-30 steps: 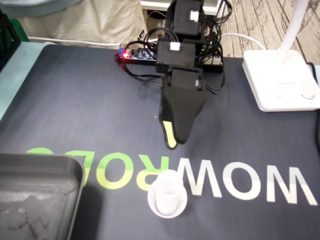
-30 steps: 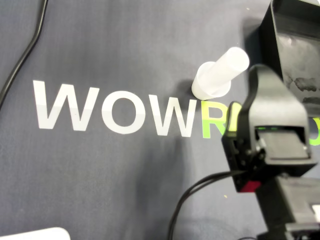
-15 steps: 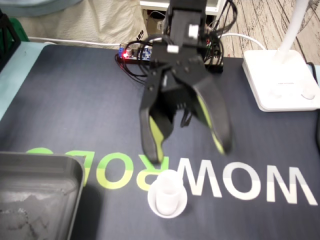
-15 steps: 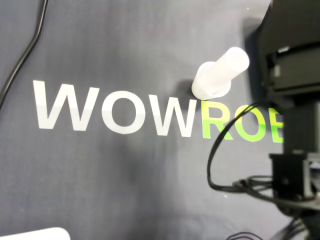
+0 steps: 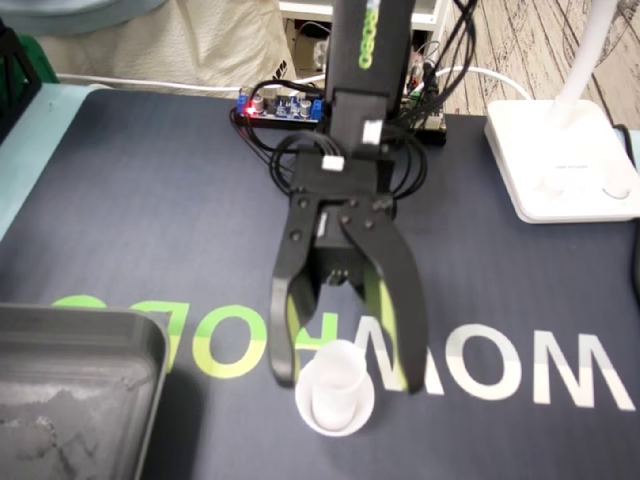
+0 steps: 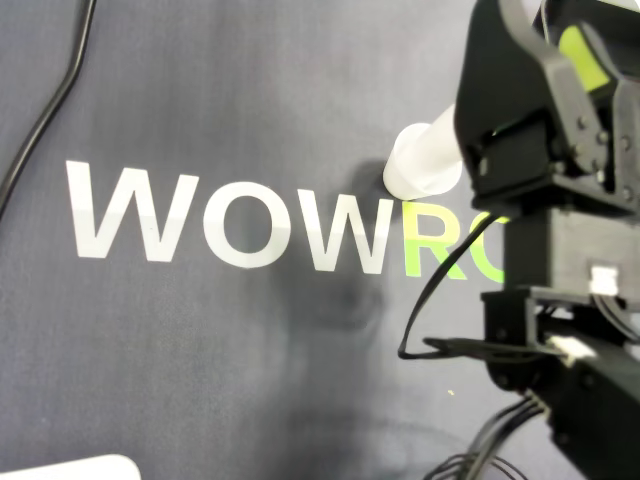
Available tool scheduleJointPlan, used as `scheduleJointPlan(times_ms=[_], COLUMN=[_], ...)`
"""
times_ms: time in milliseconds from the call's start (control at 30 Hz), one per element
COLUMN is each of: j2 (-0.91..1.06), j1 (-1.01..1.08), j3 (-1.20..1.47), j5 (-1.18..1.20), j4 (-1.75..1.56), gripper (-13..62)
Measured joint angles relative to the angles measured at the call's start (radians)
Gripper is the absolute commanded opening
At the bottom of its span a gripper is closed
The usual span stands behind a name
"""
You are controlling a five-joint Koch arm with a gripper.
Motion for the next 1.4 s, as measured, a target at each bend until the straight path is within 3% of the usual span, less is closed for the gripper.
scheduleJointPlan(times_ms=[1100,1400], j2=[-0.273,-0.310], j1=[-0.008,-0.021], j3=[0.032,0.021], j5=[-0.087,-0.092], j4=[-0.060,-0.060], gripper=[31.7,24.6])
